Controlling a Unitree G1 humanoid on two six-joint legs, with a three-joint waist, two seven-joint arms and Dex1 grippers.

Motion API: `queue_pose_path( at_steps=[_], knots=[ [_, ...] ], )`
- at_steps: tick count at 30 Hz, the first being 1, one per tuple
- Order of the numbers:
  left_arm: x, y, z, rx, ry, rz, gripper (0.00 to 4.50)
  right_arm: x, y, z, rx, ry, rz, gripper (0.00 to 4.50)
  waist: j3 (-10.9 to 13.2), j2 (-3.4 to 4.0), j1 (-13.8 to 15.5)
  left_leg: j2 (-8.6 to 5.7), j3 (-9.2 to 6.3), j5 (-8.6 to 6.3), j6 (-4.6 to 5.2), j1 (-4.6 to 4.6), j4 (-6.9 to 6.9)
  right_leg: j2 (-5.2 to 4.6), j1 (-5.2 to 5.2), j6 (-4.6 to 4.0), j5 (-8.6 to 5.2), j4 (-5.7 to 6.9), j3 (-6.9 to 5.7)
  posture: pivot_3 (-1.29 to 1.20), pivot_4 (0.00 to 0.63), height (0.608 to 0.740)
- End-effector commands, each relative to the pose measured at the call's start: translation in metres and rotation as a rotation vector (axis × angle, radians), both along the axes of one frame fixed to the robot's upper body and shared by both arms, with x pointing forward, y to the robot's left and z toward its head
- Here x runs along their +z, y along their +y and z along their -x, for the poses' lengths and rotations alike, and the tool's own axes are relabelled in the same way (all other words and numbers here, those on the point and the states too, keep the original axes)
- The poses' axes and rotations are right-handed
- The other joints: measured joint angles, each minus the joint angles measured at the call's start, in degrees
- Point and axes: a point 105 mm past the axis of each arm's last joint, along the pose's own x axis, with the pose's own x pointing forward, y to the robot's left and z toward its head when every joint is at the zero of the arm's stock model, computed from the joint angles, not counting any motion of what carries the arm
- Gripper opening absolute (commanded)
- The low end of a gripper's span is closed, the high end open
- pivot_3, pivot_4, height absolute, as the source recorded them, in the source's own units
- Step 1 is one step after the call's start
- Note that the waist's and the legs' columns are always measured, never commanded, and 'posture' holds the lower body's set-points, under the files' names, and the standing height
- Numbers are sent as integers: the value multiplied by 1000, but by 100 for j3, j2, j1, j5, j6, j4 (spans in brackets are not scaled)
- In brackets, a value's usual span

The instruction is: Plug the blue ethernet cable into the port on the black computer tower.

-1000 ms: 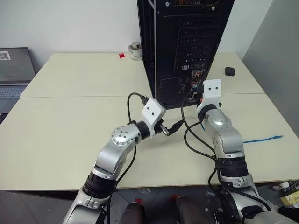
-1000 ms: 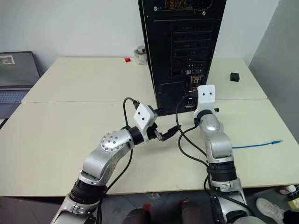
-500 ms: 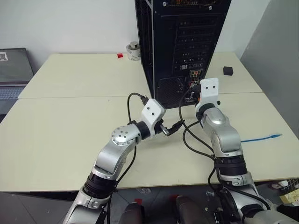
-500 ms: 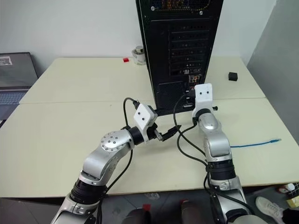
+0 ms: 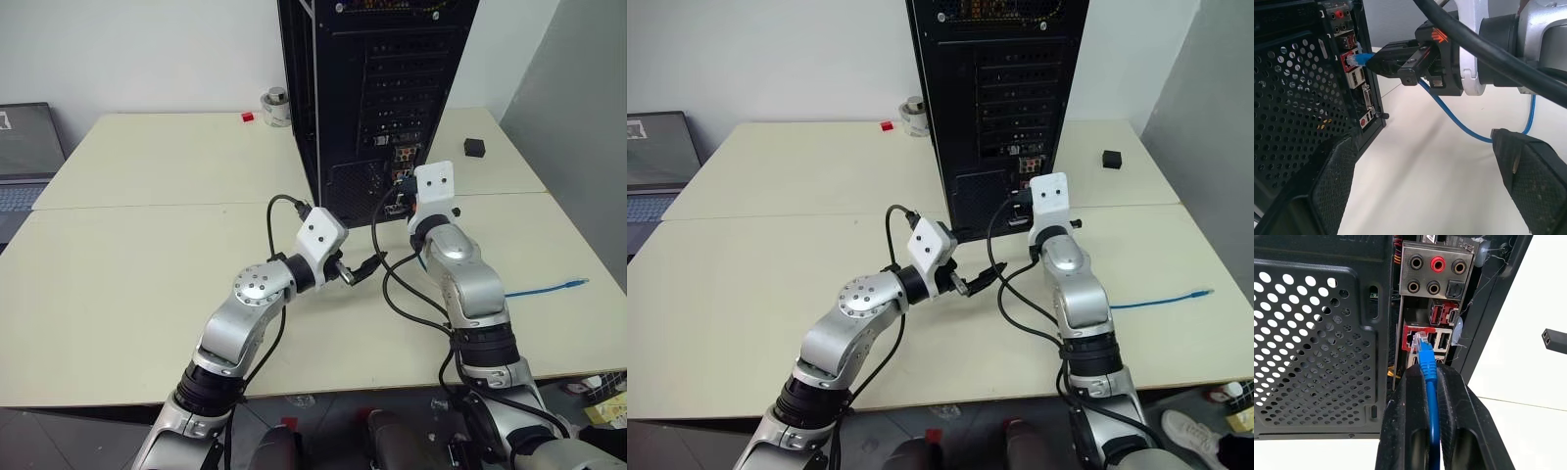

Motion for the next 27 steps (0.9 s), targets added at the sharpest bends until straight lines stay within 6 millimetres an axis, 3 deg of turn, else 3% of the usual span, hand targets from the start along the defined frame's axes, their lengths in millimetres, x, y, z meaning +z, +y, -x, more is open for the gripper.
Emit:
queue_pose_path(
  at_steps=[1,7,27],
  knots=[
    [10,1,4,-6,-54,10,4483,30,-2,10,3,-110,-31,0,0,0,0,1,-2,0,0,-1,0,0,0,0,0,0,-1,0,150,740],
    [9,3,3,-3,-51,2,4483,35,-3,19,9,-107,-67,0,0,0,39,-2,-9,0,0,-11,-3,-10,-3,0,0,-4,-4,0,150,740],
    [7,5,2,3,-51,-14,4483,17,-10,13,-49,-37,-108,0,0,0,135,-5,-9,0,0,-12,-2,-13,-3,0,0,-4,-10,0,150,740]
  ],
)
